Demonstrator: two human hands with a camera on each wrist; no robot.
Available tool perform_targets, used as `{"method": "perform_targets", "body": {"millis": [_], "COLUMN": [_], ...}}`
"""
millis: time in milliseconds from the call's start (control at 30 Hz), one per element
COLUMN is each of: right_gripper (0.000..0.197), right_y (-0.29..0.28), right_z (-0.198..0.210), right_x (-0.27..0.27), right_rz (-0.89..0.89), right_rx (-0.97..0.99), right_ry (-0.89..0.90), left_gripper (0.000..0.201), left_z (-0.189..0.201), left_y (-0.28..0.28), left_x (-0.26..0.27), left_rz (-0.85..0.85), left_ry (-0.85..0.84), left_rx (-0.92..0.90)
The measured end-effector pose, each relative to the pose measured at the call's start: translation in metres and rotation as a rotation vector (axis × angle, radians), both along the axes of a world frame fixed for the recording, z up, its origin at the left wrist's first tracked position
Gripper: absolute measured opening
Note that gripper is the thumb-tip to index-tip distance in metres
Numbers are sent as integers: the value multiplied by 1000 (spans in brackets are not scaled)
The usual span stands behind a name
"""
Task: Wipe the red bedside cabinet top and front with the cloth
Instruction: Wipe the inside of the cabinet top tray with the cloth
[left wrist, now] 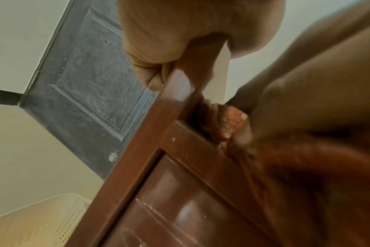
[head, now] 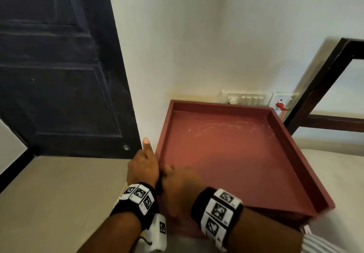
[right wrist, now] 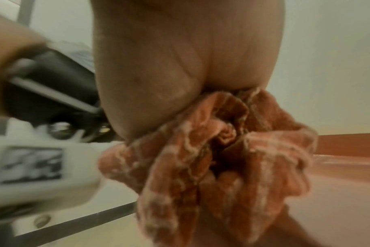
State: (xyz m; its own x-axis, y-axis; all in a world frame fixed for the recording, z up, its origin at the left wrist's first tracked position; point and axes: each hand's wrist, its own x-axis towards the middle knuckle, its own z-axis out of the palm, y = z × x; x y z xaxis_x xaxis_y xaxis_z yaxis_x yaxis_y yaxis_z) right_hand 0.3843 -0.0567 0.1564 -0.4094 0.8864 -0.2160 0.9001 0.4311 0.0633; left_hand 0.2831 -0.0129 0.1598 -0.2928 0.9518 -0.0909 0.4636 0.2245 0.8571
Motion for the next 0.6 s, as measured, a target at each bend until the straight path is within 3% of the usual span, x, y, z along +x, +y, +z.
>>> {"method": "perform_targets", "body": {"millis": [100,233,333,600], "right_gripper": [40,39,32,30], "right_y": [-19,4,55,226], "right_z": [-8,-3,2,-2], "right_x": [-5,2,15,53], "right_rz": [14,-45,-139,-259], "right_rx": [49,-7,35,186], "right_ry": [-55,-5,59,-18], "left_gripper": [80,78,77,65], "left_z": [4,-7,-18,-32], "left_y": [-4,4,12,22], "left_x": [1,-2,-3,-2], "left_rz": [-4,-3,0,1], "left_ry": [-8,30,29,76], "left_rx": [3,42,79,198]}}
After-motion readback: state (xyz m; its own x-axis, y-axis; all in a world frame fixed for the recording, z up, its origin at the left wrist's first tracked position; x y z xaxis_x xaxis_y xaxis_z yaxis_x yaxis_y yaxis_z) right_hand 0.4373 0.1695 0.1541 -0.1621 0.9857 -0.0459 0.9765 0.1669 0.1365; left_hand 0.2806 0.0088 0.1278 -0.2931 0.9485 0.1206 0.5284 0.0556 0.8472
